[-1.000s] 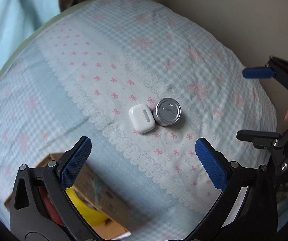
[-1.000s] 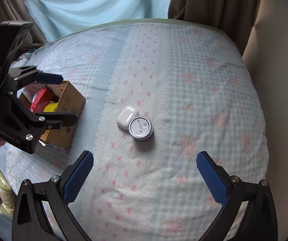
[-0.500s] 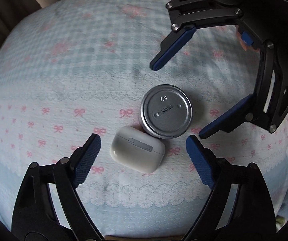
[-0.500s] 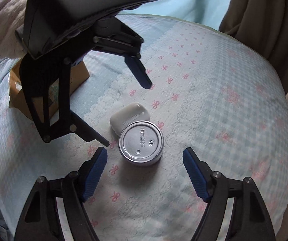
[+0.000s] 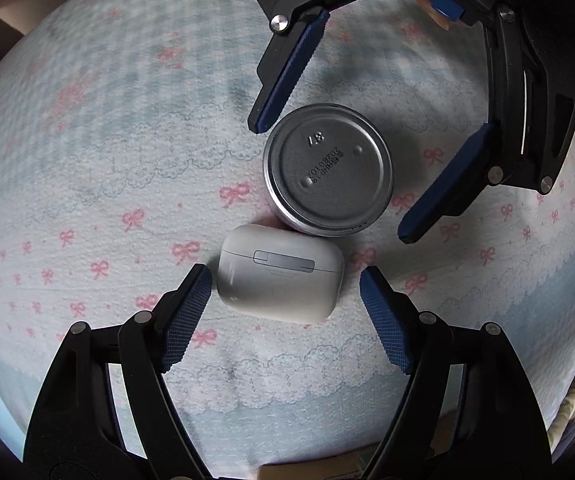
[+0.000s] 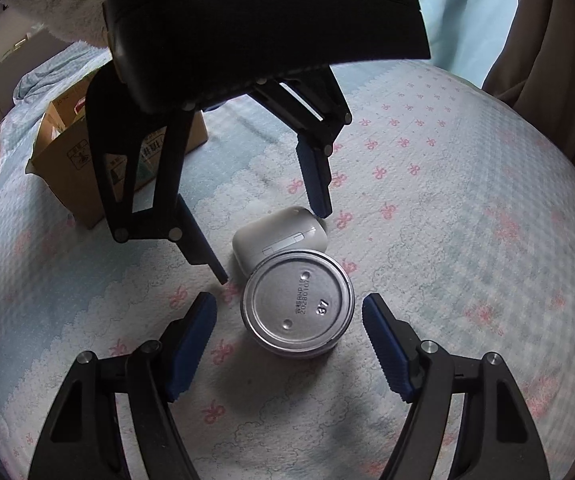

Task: Organize rigid objects
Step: 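Grasp the white earbud case with the left tool while the right tool grasps the silver tin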

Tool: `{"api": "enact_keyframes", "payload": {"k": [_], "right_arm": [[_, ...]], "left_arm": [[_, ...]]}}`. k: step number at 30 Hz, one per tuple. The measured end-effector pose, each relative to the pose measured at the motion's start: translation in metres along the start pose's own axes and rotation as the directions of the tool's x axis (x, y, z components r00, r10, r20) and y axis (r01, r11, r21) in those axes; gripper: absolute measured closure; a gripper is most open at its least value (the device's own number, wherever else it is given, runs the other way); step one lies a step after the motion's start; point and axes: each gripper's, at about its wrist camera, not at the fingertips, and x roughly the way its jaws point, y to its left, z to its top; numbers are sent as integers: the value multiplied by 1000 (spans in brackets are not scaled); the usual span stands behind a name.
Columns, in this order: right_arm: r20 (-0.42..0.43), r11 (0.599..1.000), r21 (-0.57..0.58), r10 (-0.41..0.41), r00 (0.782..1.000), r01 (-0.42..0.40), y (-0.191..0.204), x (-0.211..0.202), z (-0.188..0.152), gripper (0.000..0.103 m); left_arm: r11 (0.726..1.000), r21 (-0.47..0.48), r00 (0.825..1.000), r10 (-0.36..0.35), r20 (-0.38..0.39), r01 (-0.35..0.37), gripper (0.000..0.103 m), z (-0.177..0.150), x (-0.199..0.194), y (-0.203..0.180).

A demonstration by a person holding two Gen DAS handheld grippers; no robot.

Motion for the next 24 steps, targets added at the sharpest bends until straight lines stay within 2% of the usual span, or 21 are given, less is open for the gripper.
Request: {"api": "enact_keyframes", "payload": {"k": [2, 6, 8, 11, 13, 14, 15, 24], "right_arm": [[1, 1000, -4, 5, 1000, -5, 0, 4, 0, 40], [10, 1000, -20, -8, 1000, 8, 3, 10, -1, 43], [21, 1000, -13, -11, 1000, 12, 1, 9, -2, 44], [23, 1000, -18, -24, 999, 24, 2, 11, -1, 52], [29, 999, -28, -37, 999, 38, 6, 12, 0, 52], [32, 998, -34, -45, 998, 47, 12, 9, -2, 52], [33, 998, -36, -51, 998, 52, 14, 9, -2, 52], [38, 997, 24, -72, 997, 71, 20, -4, -17, 53]], "left_arm": [[1000, 3, 1000, -1, -3, 1, 29, 1, 0, -1], [1000, 9, 1000, 0, -29, 0, 29, 11, 5, 2], [1000, 22, 1000, -3, -17, 3, 29, 16, 6, 2], [998, 58, 1000, 11, -16, -10, 31, 19, 9, 0], [997, 70, 1000, 16, -3, -16, 35, 16, 8, -2], [997, 70, 1000, 17, 1, -17, 43, 16, 6, -1], [997, 73, 1000, 19, 5, -19, 45, 15, 4, -4], [997, 52, 998, 55, 1, -55, 46, 24, -10, -10]]}}
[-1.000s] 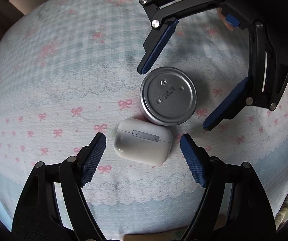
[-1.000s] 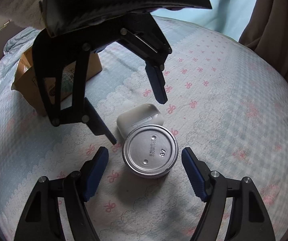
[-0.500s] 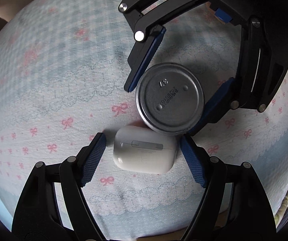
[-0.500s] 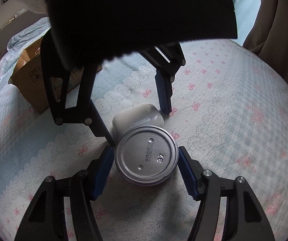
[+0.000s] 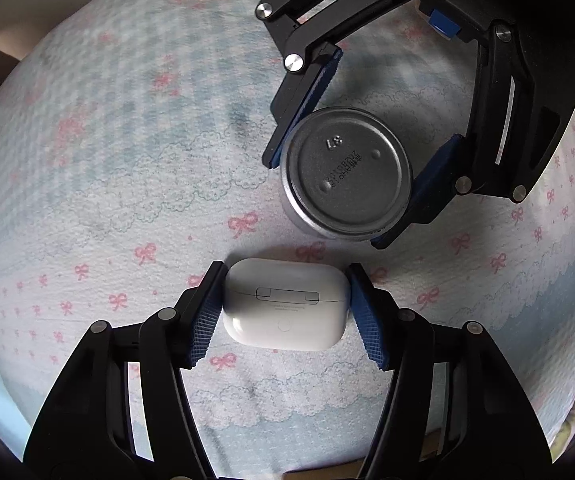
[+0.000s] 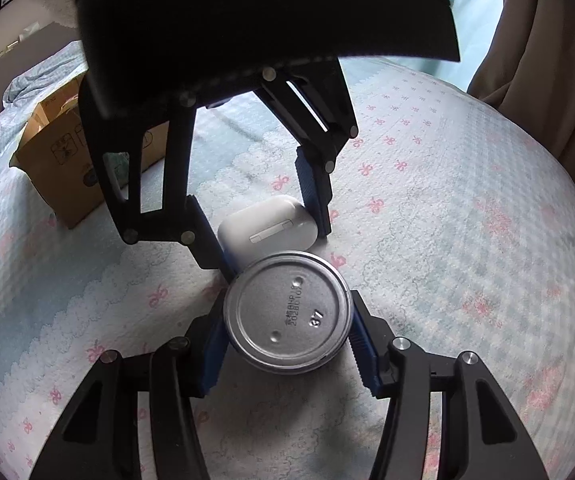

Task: Organize rigid objects
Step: 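Grasp the white earbud case with the left tool while the right tool grasps the silver tin, then carry the earbud case and silver tin into the box and release both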

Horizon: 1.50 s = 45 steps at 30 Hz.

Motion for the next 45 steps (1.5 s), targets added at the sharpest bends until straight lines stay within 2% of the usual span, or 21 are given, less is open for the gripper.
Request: {"api": "enact_keyframes", "payload": {"k": [5, 10, 16, 20, 22, 28, 32, 36, 42, 45], "right_arm": [[-14, 999, 43, -20, 1000, 21, -3, -21, -6, 53], [-10, 991, 124, -52, 999, 53, -10, -54, -1, 53], [18, 977, 187, -106, 994, 101, -18, -107, 33, 53], [44, 973, 198, -130, 991, 119, -13, -145, 71, 53], [48, 972, 196, -142, 989, 130, -11, -161, 91, 53], [60, 967, 225, -132, 989, 115, 13, -211, 145, 53], [65, 970, 224, -112, 992, 95, 41, -230, 172, 53], [58, 971, 232, -67, 996, 52, 67, -233, 197, 53], [35, 968, 249, -30, 999, 21, 112, -218, 229, 53], [28, 962, 271, -25, 999, 16, 135, -211, 245, 53]], "left_arm": [[996, -89, 1000, 21, 20, -19, 46, 1, -23, 15], [974, -223, 997, 60, 55, -46, 46, -11, -76, 30], [920, -385, 988, 120, 99, -73, 46, -29, -160, 25], [869, -487, 978, 169, 118, -91, 46, -41, -213, 8], [835, -541, 974, 196, 117, -103, 46, -48, -236, -4], [703, -702, 957, 269, 114, -114, 46, -79, -300, -44], [588, -797, 942, 327, 81, -135, 46, -108, -333, -70], [445, -886, 926, 374, 49, -133, 46, -148, -353, -88], [194, -976, 905, 426, -3, -94, 46, -226, -363, -109], [92, -994, 902, 432, -18, -64, 46, -265, -361, -120]]}}
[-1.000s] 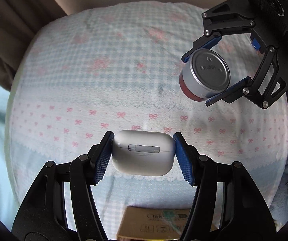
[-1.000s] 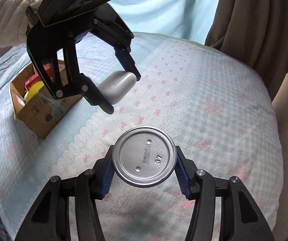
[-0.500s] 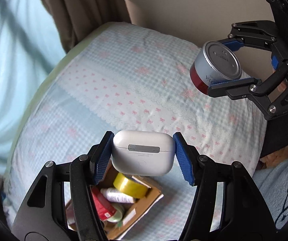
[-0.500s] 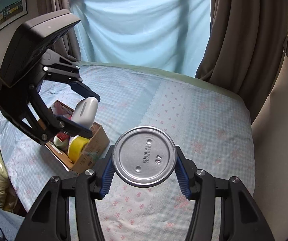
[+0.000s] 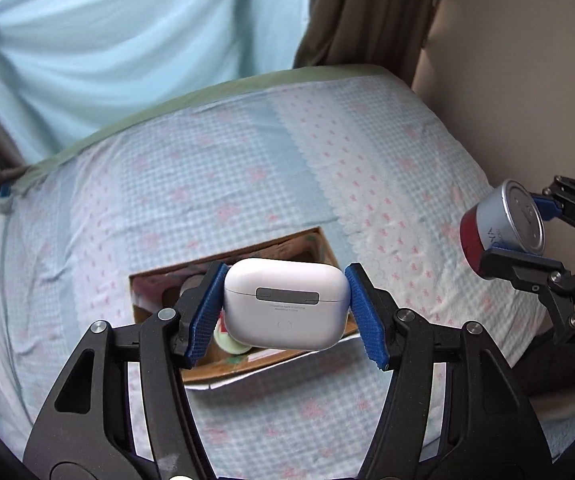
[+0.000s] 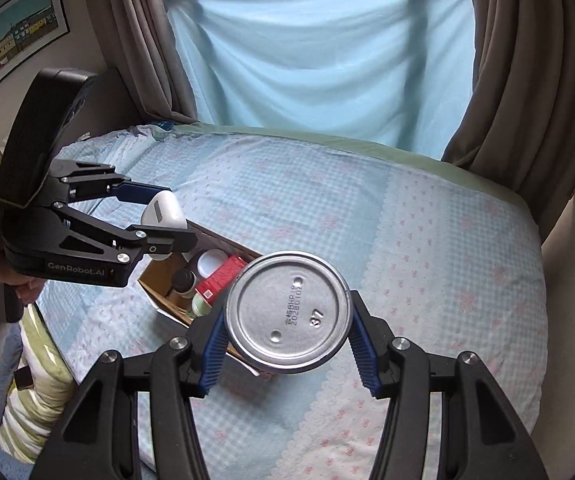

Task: Organize rigid objects
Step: 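Carry the earbud case and silver tin into the box and release both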

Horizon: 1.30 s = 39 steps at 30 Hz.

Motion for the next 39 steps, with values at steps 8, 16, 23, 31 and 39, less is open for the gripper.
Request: {"api": "enact_keyframes", "payload": {"k": [8, 16, 23, 31, 39], "right_arm": [[-42, 988, 142, -51, 998, 56, 59, 39, 25, 53], [-112, 941, 316, -94, 989, 125, 93, 97, 33, 53], [-216, 912, 372, -96, 972, 173, 100, 156, 25, 53], [-324, 893, 401, -71, 943, 205, 74, 221, 11, 53], [-394, 876, 424, -48, 918, 228, 36, 277, -10, 53]], "left_arm": [[993, -106, 998, 46, -43, -50, 46, -45, 11, 84], [995, -91, 996, 20, -89, -28, 46, -66, 42, 136], [991, -135, 989, -13, -145, -6, 46, -76, 85, 161], [981, -193, 972, -43, -231, -3, 46, -96, 147, 161], [984, -175, 951, -37, -307, -18, 46, -111, 203, 147]]}}
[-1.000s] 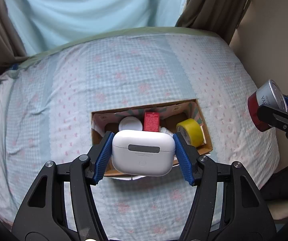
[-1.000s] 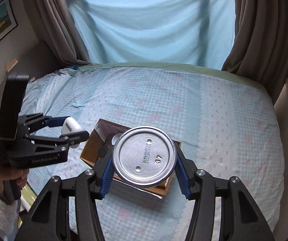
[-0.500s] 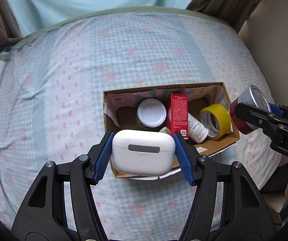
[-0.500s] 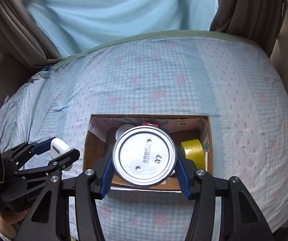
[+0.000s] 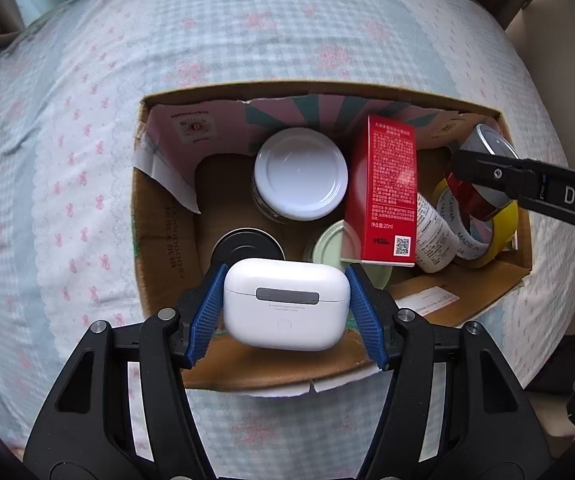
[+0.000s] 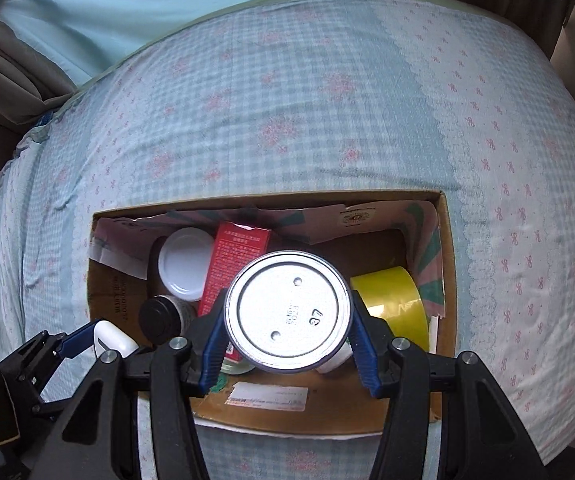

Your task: Organize rigid objects

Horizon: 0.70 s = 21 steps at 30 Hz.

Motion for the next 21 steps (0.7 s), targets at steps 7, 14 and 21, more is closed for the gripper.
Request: {"api": "enact_keyframes", "payload": {"k": [7, 14, 21], "right_arm": [[-44, 997, 59, 46, 998, -43, -16, 23, 11, 52], [-49, 998, 52, 33, 998, -30, -15, 21, 13, 0], [-53, 998, 62, 22, 998, -19, -19, 11, -2, 0]], "left_arm": [[1000, 5, 1000, -11, -24, 12, 45, 3, 11, -5], [999, -32, 999, -33, 28, 33, 0, 7, -7, -6], [1000, -13, 999, -27, 33, 28, 0, 0, -19, -13]]}}
